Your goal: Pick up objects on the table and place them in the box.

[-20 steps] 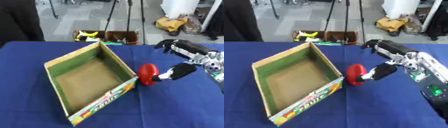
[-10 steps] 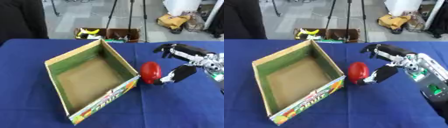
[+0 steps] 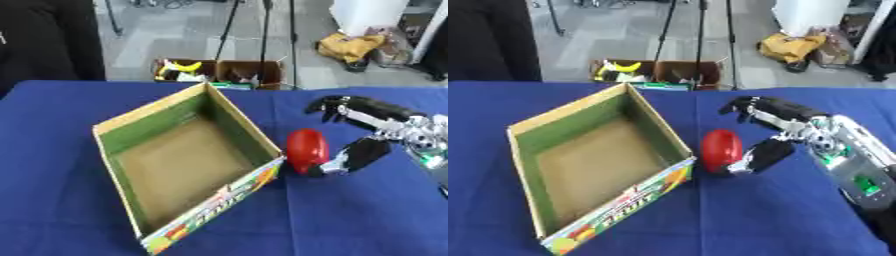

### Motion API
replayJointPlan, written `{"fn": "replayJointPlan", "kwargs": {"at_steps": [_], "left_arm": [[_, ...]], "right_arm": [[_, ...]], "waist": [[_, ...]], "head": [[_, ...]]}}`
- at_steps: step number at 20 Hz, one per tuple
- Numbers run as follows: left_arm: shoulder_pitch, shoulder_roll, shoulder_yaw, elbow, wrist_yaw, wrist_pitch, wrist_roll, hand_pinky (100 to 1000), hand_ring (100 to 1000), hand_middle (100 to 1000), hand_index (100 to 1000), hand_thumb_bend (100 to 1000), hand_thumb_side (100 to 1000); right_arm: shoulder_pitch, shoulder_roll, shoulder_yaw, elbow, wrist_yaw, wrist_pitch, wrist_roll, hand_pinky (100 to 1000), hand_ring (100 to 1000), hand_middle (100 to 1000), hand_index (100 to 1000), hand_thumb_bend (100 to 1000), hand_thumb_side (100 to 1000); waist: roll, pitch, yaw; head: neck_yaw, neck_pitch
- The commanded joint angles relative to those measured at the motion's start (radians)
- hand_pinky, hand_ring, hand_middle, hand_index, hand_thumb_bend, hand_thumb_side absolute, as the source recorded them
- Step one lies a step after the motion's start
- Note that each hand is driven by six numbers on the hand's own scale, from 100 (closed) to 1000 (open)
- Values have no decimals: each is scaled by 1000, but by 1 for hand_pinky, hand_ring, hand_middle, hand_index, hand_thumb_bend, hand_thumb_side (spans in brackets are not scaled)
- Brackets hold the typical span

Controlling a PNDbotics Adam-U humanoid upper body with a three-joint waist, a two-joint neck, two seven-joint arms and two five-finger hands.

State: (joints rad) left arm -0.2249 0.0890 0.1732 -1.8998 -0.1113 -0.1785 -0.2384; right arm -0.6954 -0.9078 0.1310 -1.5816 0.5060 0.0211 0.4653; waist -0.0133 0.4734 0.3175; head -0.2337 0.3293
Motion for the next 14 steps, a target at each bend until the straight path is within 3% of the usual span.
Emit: {"fn": "replayJointPlan", "kwargs": {"at_steps": [1, 8, 14], "left_arm": [[-8, 23, 2, -11, -1, -6, 0, 298, 597, 630, 683, 100, 907], [-9, 21, 1, -8, -1, -11, -1, 297, 597, 630, 683, 100, 906], [-8, 19, 2, -6, -1, -13, -1, 297, 597, 630, 683, 100, 906]], "right_arm": [[-9, -47, -7, 4, 18, -13, -7, 759, 797, 914, 923, 759, 539], [-8, -45, -3, 20, 27, -17, 1, 756, 794, 911, 923, 757, 532], [-12, -36, 2, 26, -4, -6, 15, 704, 731, 848, 918, 740, 533]], "waist": [[0, -17, 4], [3, -4, 12], [7, -1, 12]], "head": [[-11, -22], [-27, -34], [-31, -34]]}}
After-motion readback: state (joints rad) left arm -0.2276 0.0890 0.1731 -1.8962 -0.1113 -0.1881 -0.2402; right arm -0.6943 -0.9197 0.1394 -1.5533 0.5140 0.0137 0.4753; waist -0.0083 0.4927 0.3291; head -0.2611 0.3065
